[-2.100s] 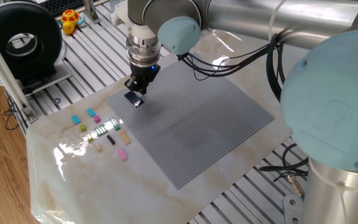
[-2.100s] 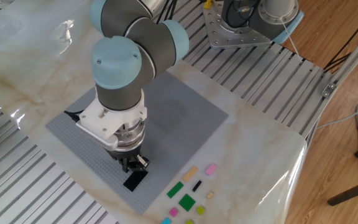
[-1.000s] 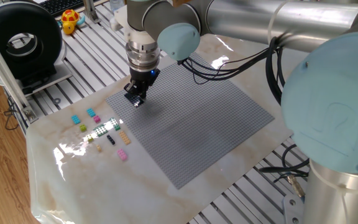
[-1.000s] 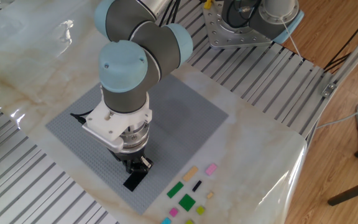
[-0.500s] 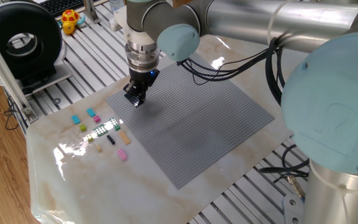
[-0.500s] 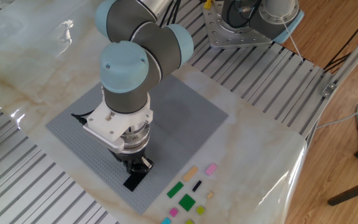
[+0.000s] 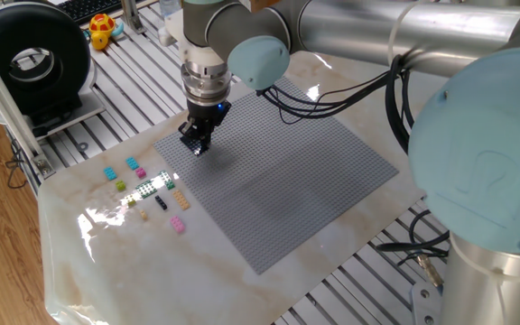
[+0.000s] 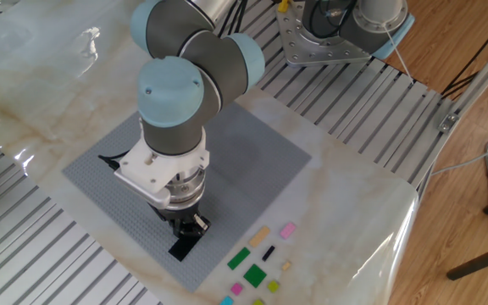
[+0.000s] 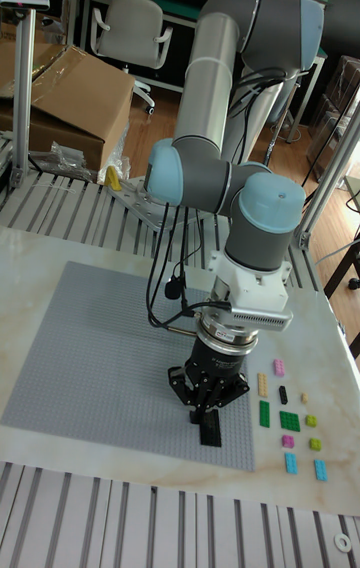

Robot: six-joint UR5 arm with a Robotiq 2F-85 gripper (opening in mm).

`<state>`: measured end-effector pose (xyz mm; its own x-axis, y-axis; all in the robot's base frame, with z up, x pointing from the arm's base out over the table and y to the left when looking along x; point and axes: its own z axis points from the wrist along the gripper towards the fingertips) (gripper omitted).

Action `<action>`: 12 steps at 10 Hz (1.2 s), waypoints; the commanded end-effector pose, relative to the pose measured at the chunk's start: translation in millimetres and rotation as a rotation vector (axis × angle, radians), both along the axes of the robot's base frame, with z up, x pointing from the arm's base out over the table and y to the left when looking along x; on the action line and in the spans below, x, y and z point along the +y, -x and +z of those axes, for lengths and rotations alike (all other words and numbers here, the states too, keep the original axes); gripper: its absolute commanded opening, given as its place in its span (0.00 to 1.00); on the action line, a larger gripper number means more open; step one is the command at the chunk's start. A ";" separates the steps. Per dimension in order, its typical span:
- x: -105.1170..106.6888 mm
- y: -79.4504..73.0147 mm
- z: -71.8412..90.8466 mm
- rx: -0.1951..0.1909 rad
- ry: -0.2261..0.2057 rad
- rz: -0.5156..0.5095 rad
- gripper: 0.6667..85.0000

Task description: Stack small Lego blocks randomly, one at a time

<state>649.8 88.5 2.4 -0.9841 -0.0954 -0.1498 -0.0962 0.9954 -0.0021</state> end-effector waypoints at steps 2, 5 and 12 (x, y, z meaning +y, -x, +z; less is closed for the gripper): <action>-1.3 0.5 1.7 -0.001 -0.005 -0.005 0.01; -4.4 1.6 3.4 0.005 0.009 0.003 0.01; 10.0 -7.3 5.3 0.012 -0.006 -0.035 0.01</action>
